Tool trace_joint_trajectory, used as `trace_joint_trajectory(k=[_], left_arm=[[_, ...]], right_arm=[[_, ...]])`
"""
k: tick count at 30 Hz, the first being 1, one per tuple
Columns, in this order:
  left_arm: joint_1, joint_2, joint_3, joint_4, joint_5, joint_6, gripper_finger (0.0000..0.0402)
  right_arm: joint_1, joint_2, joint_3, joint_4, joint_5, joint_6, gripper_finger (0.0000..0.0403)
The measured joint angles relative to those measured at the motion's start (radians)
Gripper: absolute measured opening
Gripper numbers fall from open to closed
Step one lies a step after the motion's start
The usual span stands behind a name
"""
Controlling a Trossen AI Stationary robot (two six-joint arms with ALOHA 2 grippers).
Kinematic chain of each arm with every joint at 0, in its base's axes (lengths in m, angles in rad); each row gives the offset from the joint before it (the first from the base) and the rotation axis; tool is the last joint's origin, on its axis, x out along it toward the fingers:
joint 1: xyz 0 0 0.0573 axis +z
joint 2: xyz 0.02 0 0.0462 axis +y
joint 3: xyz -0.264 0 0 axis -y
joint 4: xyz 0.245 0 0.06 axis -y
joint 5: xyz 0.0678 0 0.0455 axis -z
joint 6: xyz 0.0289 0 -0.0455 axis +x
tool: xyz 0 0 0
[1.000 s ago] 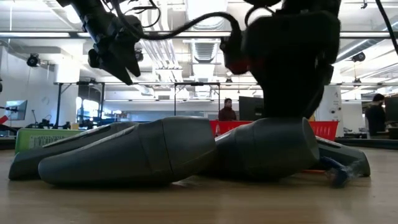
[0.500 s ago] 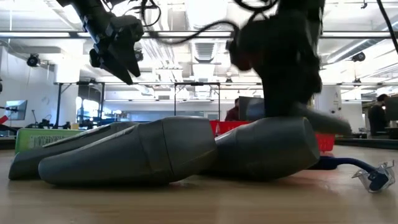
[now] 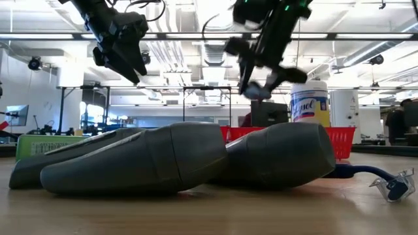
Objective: Pick & Place Travel size toiletries
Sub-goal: Put the gray deodorant into the middle red bin, then put the green shampoo into the blue bin
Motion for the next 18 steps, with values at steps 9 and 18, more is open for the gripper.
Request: trace_joint_trajectory(k=[9,18], left_arm=[[0.0,-0.01,0.0,-0.034,0.011,0.001,0.0248],[-0.002,-0.004,-0.004,-0.158,0.074,0.027,0.0248]], right_arm=[[0.006,0.143,0.006,0.023,0.017,0.014,0.0235],[0.006,0.087,0.008,0.019,0.094,-0.022,0.0287]])
